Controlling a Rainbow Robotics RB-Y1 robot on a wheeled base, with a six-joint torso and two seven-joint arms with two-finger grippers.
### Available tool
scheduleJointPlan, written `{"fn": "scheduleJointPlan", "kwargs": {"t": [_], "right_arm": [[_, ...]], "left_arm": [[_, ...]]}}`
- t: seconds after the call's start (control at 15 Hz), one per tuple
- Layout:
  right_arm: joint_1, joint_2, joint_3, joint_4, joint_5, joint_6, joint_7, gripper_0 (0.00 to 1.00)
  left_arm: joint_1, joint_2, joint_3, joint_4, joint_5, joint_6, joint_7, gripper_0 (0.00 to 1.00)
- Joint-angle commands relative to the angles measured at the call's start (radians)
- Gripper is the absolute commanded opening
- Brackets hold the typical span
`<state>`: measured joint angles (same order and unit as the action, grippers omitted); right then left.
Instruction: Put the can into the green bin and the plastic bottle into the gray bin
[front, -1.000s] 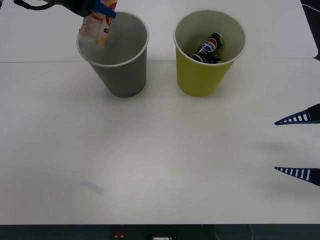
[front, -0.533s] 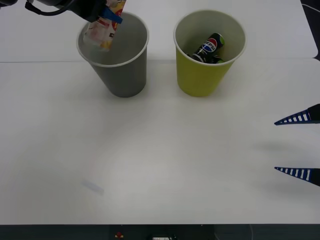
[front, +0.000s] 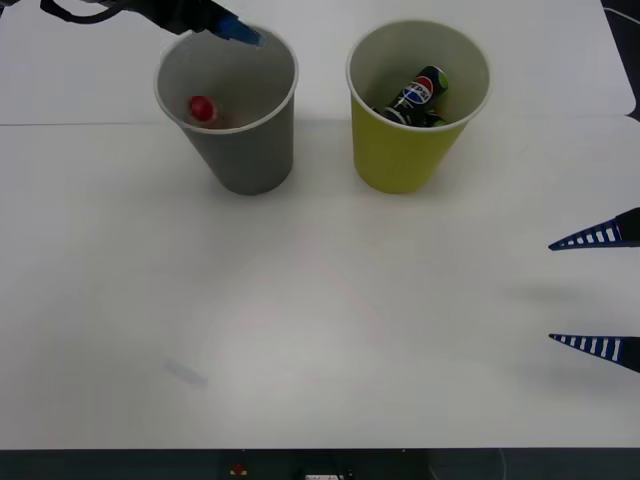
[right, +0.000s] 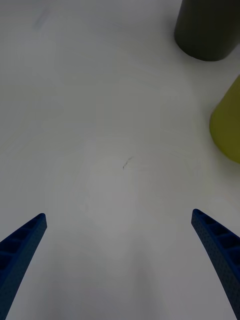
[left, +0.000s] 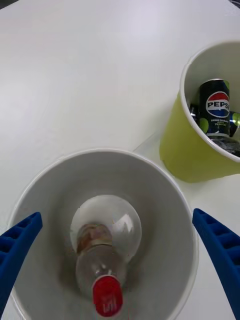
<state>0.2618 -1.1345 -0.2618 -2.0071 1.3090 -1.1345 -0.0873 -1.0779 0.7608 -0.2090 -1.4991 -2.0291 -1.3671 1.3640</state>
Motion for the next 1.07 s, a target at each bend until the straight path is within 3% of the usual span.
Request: {"fn": "scheduleJointPlan", "kwargs": {"t": [0.07,0.53,1.07], "right_arm": [[0.000,0.000,0.000,0.000,0.000,0.000,0.000,1.00],[0.000,0.000,0.000,0.000,0.000,0.000,0.000,1.00],[0.000,0.000,0.000,0.000,0.000,0.000,0.000,1.00]], "left_arm": [[0.070,0.035,0.091,-0.017,0.079,-0.001,-0.118,1.00],[0.397,0.147,0.343,-0.092,0.417,0.000,-0.450,1.00],[0.820,0.221,0.527,-0.181,0.682,-0.001,-0.892,1.00]]}}
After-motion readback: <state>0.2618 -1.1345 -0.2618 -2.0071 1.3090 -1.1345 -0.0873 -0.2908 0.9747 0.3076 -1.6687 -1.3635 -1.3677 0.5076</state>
